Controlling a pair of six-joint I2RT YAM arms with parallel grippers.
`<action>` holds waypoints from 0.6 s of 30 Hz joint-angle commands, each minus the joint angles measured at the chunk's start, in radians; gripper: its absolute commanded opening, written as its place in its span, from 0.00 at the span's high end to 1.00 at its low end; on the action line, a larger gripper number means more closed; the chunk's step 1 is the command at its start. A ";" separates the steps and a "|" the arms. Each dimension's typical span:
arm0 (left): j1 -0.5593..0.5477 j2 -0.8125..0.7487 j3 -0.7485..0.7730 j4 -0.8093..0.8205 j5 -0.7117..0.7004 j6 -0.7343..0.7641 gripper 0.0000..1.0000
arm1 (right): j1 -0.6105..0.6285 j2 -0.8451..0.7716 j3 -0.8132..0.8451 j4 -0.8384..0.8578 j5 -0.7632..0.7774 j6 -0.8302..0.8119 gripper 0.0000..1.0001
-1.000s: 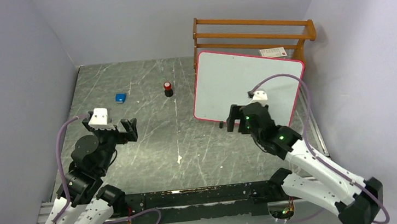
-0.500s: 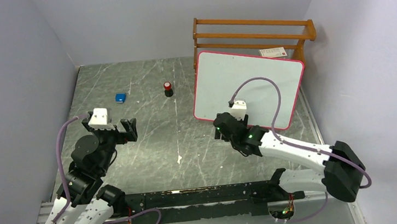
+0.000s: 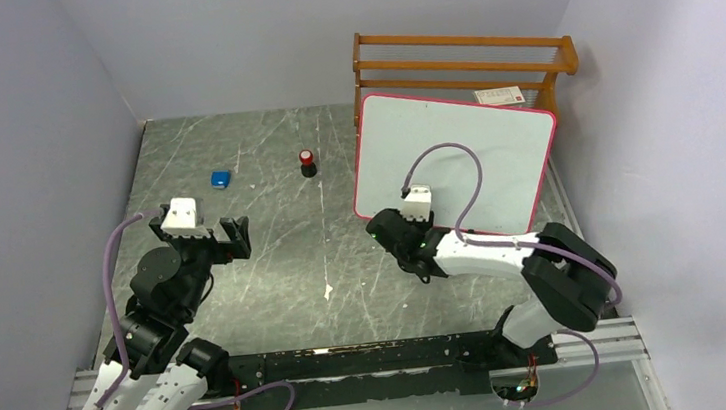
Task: Write a sentence on the whiteboard
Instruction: Move the whiteboard stand to the center of the board.
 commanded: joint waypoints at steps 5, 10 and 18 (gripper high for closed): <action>0.009 -0.006 0.021 0.007 -0.011 0.005 0.02 | -0.049 0.123 0.039 0.166 0.059 -0.028 0.50; 0.009 -0.010 0.020 0.010 -0.007 0.006 0.02 | -0.060 0.157 0.034 0.222 0.045 -0.085 0.62; 0.010 -0.017 0.018 0.013 -0.011 0.007 0.02 | -0.041 0.113 -0.044 0.283 -0.037 -0.138 0.95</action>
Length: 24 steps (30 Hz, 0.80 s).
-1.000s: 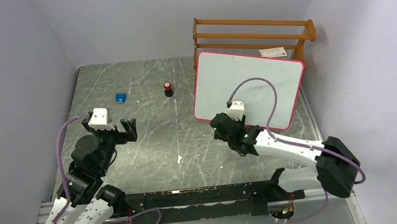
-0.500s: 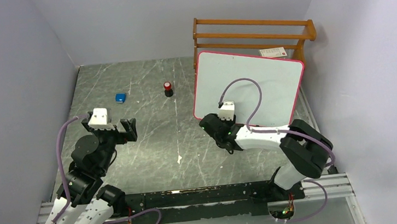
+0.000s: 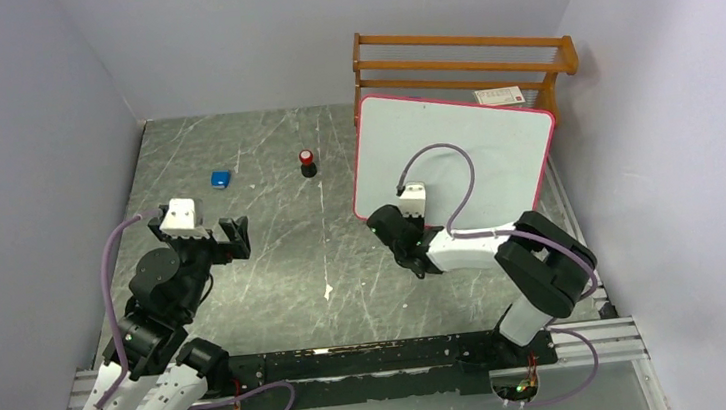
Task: Write a sentence on the whiteboard
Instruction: Move the whiteboard stand to the center of the board.
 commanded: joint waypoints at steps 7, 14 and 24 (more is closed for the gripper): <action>0.009 -0.016 0.020 0.013 -0.014 0.008 0.02 | 0.125 -0.096 -0.114 0.081 -0.065 -0.031 1.00; 0.009 -0.017 0.022 0.008 -0.028 0.004 0.02 | 0.284 -0.086 -0.110 0.084 -0.037 0.012 1.00; 0.019 -0.031 0.029 -0.007 -0.082 -0.008 0.02 | 0.399 -0.037 -0.073 0.110 -0.025 0.028 1.00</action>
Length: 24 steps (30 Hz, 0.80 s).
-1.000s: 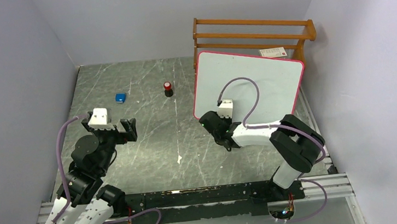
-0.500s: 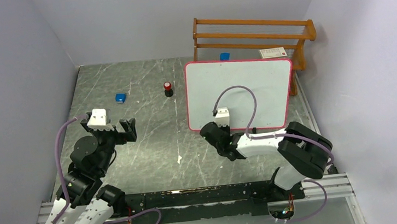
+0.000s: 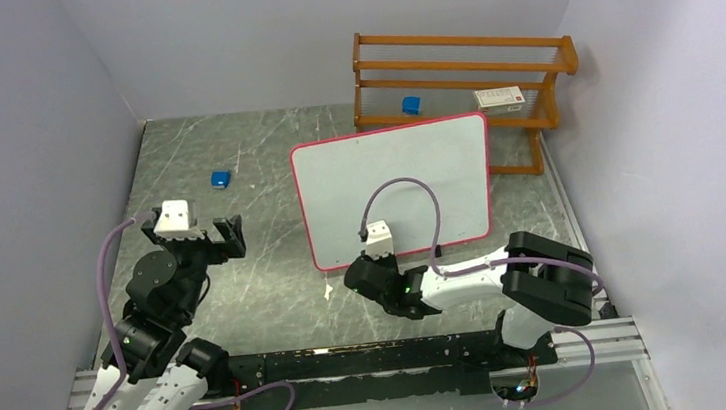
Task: Write a sentence on the whiteboard
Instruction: Move the whiteboard stand to the center of the board.
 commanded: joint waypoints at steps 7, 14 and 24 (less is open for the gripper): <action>0.040 -0.018 0.032 -0.006 -0.051 -0.017 0.02 | 0.099 0.058 0.058 0.070 -0.026 0.029 1.00; 0.049 -0.026 0.034 -0.015 -0.075 -0.028 0.02 | 0.113 0.083 0.074 0.086 -0.038 0.032 1.00; 0.049 -0.021 0.028 -0.017 -0.127 -0.068 0.02 | 0.133 0.018 0.096 -0.011 0.015 0.053 0.74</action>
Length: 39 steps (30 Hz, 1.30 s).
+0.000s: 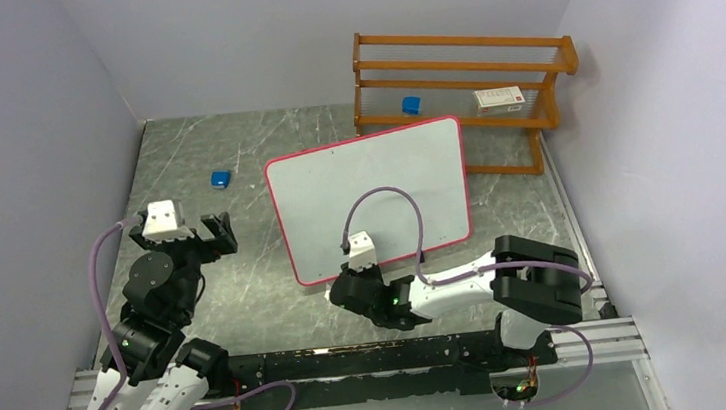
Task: Write a sentence on the whiteboard
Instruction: Move the whiteboard stand to the center of the board, then open the whiteboard marker at the center of the board.
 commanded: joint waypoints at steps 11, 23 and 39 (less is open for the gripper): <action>0.010 0.068 0.047 -0.053 -0.134 -0.083 0.00 | 0.020 -0.300 0.006 -0.204 0.067 0.028 0.34; 0.039 0.380 0.173 -0.167 -0.139 -0.267 0.00 | -0.005 -0.585 -0.025 -0.334 0.190 -0.084 0.00; 0.688 0.803 0.246 -0.242 0.133 -0.322 0.00 | -0.017 -0.715 -0.019 -0.315 0.174 -0.250 0.00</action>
